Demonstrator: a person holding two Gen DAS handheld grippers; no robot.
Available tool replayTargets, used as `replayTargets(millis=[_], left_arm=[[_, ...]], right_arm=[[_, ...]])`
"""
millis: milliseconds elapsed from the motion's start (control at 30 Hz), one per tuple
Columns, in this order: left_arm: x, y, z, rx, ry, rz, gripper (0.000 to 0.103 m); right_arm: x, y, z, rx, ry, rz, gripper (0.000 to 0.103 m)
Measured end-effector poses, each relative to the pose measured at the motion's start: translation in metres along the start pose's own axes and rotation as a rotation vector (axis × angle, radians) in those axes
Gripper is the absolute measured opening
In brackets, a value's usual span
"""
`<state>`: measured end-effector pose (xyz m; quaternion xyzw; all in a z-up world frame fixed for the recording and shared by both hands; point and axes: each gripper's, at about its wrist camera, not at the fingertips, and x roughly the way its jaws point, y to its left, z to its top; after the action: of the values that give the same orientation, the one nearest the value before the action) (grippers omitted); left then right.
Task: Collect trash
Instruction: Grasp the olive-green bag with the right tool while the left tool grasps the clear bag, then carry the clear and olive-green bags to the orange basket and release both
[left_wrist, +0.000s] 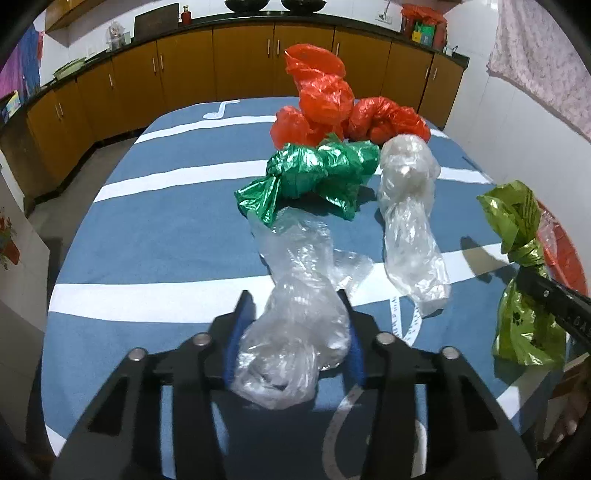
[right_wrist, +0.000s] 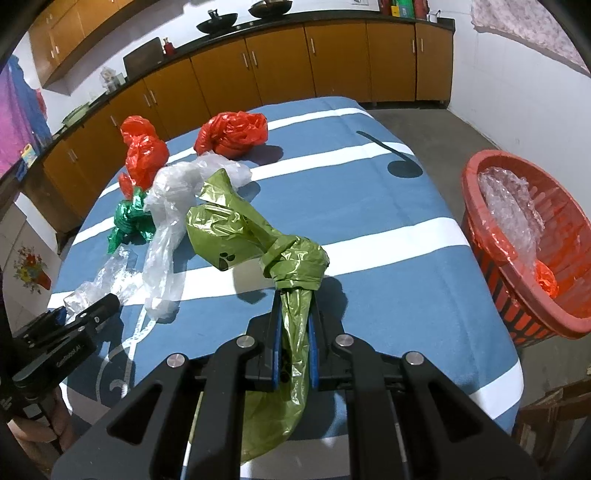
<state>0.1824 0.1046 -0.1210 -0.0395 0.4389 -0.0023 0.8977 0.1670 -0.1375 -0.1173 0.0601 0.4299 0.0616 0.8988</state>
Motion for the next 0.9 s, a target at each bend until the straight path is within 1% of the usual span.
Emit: replayTargets(millis=[67,300,467,633,900], left_arm=[[-0.006,0.002,0.001,-0.004,-0.02,-0.002,0.038],[-0.036,0.012,0.007,-0.041,-0.095,-0.004,0.038],[-0.057,0.015,0.015,-0.064,-0.14,-0.025,0.038],[-0.074,0.01,0.023,-0.057,-0.184,-0.049,0.038],[-0.093,-0.01,0.034,-0.029,-0.24,-0.09,0.038]], right_arm=[[-0.005,0.001,0.001,0.001,-0.011,0.004,0.012],[-0.021,0.005,0.007,-0.001,-0.051,0.022,0.012],[-0.03,0.006,0.009,-0.005,-0.067,0.031,0.012],[-0.038,0.002,0.011,0.004,-0.087,0.03,0.012],[-0.052,-0.011,0.013,0.033,-0.121,0.021,0.012]])
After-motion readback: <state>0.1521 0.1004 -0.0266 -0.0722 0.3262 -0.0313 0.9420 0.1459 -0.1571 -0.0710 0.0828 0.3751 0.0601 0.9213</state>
